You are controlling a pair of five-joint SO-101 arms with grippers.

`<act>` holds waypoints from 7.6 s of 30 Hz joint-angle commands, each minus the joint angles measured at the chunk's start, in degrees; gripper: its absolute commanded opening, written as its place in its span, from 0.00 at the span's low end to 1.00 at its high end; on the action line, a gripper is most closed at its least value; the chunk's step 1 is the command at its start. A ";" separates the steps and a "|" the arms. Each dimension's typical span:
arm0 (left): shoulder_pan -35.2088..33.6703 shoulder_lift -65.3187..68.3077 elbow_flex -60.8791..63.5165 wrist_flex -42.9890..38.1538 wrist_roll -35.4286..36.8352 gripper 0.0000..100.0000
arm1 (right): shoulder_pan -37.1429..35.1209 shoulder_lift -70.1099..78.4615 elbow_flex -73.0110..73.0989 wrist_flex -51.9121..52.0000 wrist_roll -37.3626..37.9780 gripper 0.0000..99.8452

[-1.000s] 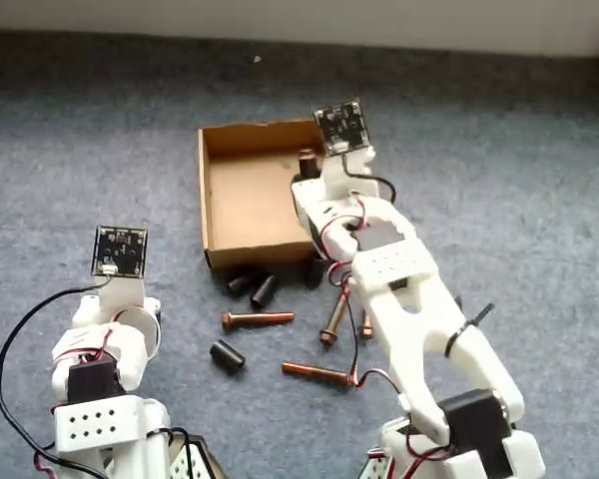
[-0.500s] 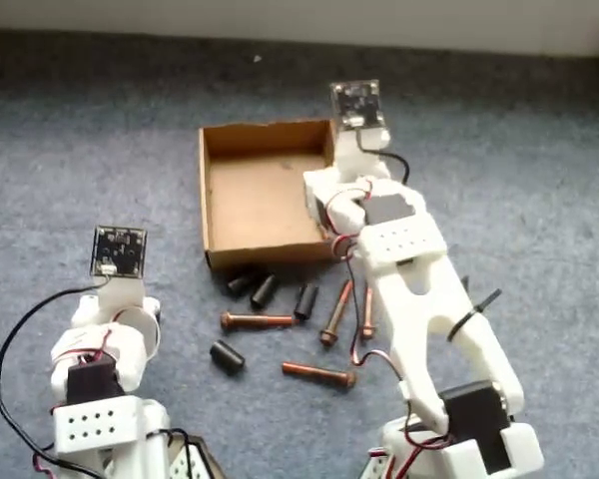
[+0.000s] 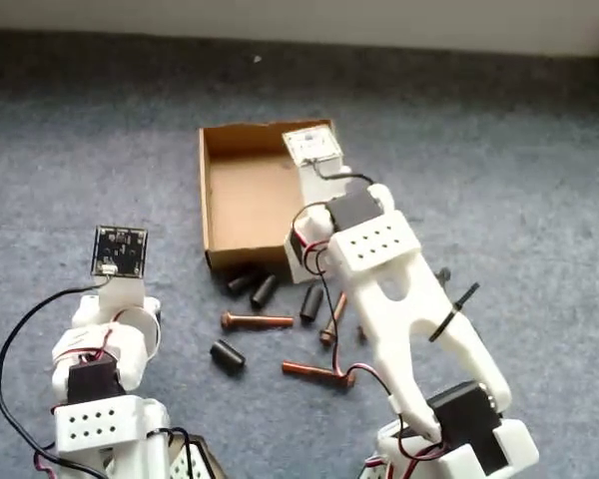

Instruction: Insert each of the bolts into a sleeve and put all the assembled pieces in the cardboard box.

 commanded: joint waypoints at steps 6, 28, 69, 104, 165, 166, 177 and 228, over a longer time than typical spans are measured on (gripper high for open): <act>-0.75 -0.40 -0.22 -0.97 -0.44 0.02 | -2.59 -0.40 5.67 -4.35 -15.56 0.20; -0.66 -0.40 -0.13 -0.97 -0.44 0.02 | -3.65 15.16 16.48 -21.85 -22.86 0.19; 7.34 0.04 -10.42 2.90 -5.10 0.02 | 26.86 -49.80 30.11 -6.29 -19.60 0.01; 70.90 61.05 -45.85 9.67 -4.48 0.23 | 60.09 -55.16 36.09 -12.18 -20.13 0.01; 39.52 13.14 -44.44 15.91 -0.62 0.01 | 34.68 -55.69 33.36 -11.74 -19.60 0.01; 38.11 10.86 -43.74 15.91 0.18 0.01 | 33.36 -55.69 32.92 -11.65 -19.60 0.01; 33.63 -12.79 -30.46 11.87 12.31 0.01 | 14.11 -77.32 38.46 -12.18 -8.26 0.01; 43.91 -23.69 -17.54 -5.80 23.30 0.01 | -18.33 -95.69 78.37 -49.54 11.78 0.01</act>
